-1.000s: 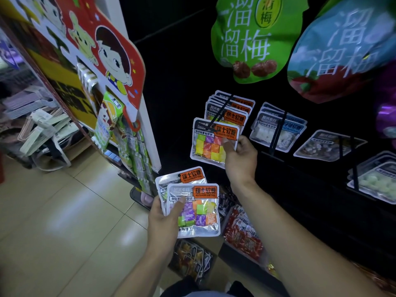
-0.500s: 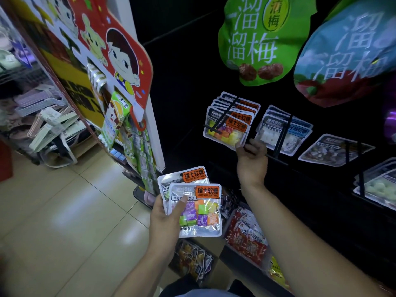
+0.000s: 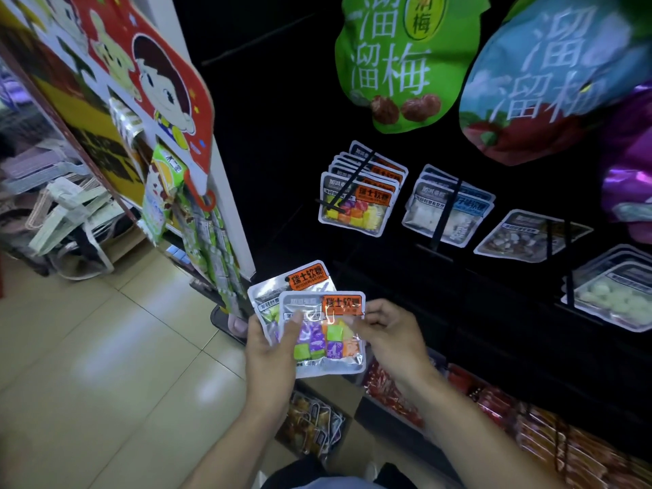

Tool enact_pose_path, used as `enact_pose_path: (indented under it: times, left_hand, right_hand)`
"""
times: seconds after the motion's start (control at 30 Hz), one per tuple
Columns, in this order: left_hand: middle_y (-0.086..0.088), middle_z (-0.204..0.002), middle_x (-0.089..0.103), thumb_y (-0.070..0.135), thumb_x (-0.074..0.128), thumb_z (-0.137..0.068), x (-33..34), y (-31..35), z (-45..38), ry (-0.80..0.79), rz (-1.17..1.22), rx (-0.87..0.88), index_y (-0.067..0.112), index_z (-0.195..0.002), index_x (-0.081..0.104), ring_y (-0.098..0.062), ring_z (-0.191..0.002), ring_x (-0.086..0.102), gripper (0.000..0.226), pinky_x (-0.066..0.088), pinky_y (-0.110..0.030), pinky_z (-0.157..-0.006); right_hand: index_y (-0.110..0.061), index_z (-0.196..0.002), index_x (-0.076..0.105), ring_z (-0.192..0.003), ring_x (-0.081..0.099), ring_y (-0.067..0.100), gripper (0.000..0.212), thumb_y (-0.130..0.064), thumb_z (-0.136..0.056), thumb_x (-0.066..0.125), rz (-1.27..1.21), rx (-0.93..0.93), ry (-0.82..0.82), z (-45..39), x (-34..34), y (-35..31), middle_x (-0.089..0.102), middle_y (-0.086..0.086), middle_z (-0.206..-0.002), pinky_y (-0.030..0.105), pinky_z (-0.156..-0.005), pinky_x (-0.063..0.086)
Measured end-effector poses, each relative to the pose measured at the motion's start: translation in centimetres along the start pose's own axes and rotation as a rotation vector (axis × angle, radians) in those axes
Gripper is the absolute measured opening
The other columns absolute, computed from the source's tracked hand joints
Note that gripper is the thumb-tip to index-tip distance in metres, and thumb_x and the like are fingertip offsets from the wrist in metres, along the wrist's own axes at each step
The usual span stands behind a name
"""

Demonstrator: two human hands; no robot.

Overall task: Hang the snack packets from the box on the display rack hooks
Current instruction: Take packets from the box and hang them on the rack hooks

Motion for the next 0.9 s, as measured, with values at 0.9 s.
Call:
enact_pose_path:
  times: [0.9]
  left_hand:
    - [0.0,-0.11,0.079,0.025,0.059,-0.103,-1.6,-1.9,0.6,-0.172,-0.219,-0.09,0.031,-0.121,0.061,-0.026,-0.089,0.079,0.02,0.065,-0.049,-0.063]
  right_hand:
    - [0.006,-0.098,0.058,-0.064,0.053,0.036,0.028,-0.021,-0.099,0.066,-0.167,-0.311,0.239,-6.4,-1.1,-10.5,0.06,0.039,-0.09,0.035,-0.07,0.048]
Point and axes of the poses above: each hand's wrist, its own z-axis away from the middle knuckle, its own x-axis out of the palm, y = z × x, the point moved 10 cm from there along -z, towards the middle knuckle
